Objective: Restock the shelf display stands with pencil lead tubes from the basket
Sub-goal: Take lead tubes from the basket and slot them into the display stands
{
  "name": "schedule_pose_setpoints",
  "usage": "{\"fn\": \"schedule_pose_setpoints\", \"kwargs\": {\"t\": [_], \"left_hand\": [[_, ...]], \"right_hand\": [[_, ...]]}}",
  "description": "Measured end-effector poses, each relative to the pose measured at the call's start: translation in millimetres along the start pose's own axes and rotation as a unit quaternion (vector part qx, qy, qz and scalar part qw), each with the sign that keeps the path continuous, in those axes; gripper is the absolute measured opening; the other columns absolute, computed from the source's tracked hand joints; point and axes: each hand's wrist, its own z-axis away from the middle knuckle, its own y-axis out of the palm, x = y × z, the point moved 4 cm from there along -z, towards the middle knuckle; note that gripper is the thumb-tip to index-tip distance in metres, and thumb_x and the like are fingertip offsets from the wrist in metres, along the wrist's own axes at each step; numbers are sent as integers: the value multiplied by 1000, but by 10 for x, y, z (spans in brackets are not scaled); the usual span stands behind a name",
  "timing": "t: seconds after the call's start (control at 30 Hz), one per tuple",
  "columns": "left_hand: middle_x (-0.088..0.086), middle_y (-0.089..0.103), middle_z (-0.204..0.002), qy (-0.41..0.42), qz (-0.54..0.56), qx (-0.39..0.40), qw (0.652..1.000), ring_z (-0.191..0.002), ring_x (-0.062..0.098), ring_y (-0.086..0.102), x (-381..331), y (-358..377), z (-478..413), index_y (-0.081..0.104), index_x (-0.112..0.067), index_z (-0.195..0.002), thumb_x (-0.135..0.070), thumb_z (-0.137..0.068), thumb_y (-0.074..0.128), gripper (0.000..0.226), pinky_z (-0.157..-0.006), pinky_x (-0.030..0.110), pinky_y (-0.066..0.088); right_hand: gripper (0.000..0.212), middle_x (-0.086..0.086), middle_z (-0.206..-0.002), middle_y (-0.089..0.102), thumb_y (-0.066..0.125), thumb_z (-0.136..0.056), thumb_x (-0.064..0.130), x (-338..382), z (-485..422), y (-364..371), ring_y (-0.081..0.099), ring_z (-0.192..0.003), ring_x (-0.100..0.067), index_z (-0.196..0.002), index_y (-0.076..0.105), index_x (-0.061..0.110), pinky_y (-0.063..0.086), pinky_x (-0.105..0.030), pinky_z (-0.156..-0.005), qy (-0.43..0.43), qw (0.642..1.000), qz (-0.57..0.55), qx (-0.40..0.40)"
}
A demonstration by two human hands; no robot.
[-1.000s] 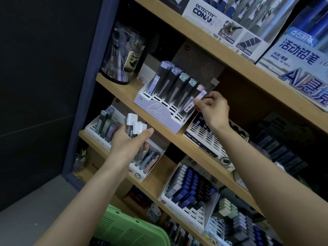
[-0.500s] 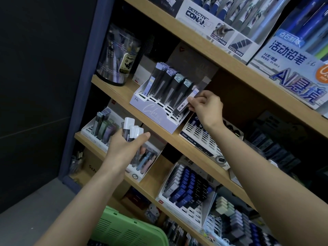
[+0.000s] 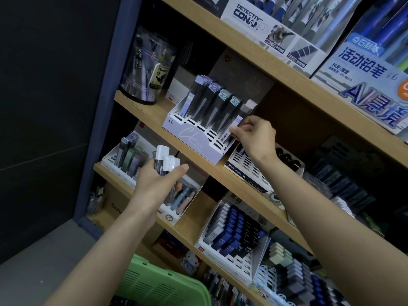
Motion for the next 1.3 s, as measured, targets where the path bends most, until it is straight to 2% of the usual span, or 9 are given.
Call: {"fn": "schedule_pose_setpoints", "kwargs": {"t": [0.13,0.23,0.43,0.6,0.77,0.9,1.03,1.1,1.3], "left_hand": [[6,64,-81,-1,0,3,1000,-70,15,62,5,-11,0,59,-10,-103,-24,-83,71,27,-55,23,49],[6,65,-83,3,0,5,1000,-63,10,61,7,-25,-15,61,-9,-101,-23,-83,71,25,-47,16,47],[6,66,-84,1,-10,4,1000,-74,16,62,34,-28,-36,59,-8,-106,-27,-82,72,33,-59,26,47],[8,65,-85,0,-14,6,1000,-75,17,62,53,-20,-19,59,-8,-106,-26,-83,71,32,-60,27,45],[5,66,-80,-7,-5,17,1000,-68,13,62,47,-23,23,61,-5,-102,-25,-83,70,28,-58,25,49],[1,62,-66,-12,27,35,999,-53,8,60,36,-7,90,61,-10,-89,-32,-81,69,25,-51,19,52],[0,63,-61,-27,49,17,998,-50,10,60,24,-9,137,61,-10,-84,-40,-85,61,30,-50,22,53],[3,68,-67,-39,61,23,997,-55,12,64,17,-13,165,63,-11,-86,-43,-88,57,33,-50,23,52],[10,74,-86,-66,54,71,994,-78,22,70,41,37,222,68,-15,-92,-50,-86,51,39,-67,35,55]], "right_hand": [[8,1,-75,66,72,-82,14,-17,-2,89,63,-70,-6,-86,67,9,50,-12,-67,12,999,5,-30],[20,4,-73,66,66,-88,25,-72,14,91,63,-73,-7,-97,64,7,46,-13,-68,18,997,-14,-74],[23,-4,-71,68,63,-90,28,-99,2,68,55,-57,-2,-90,68,5,41,-2,-62,10,999,-3,-52],[24,6,-58,59,62,-91,26,-96,0,92,52,-54,0,-93,68,3,49,-20,-80,23,999,-12,-40],[21,5,-64,54,57,-94,15,-51,122,137,50,-64,0,-108,53,0,33,6,-59,55,996,-38,-50],[17,2,-80,52,54,-95,14,112,501,178,49,-73,-5,-106,41,13,42,-16,-71,30,996,-79,-37],[27,10,-96,52,56,-94,24,290,1105,403,54,-80,-1,-118,47,17,50,-21,-69,17,969,-133,209],[40,6,-104,55,60,-91,23,317,1312,497,62,-82,-13,-128,46,17,56,-26,-71,15,949,-153,276],[49,-1,-112,59,74,-81,25,345,1402,551,65,-80,-33,-125,52,23,55,-46,-80,17,955,-144,260]]}}
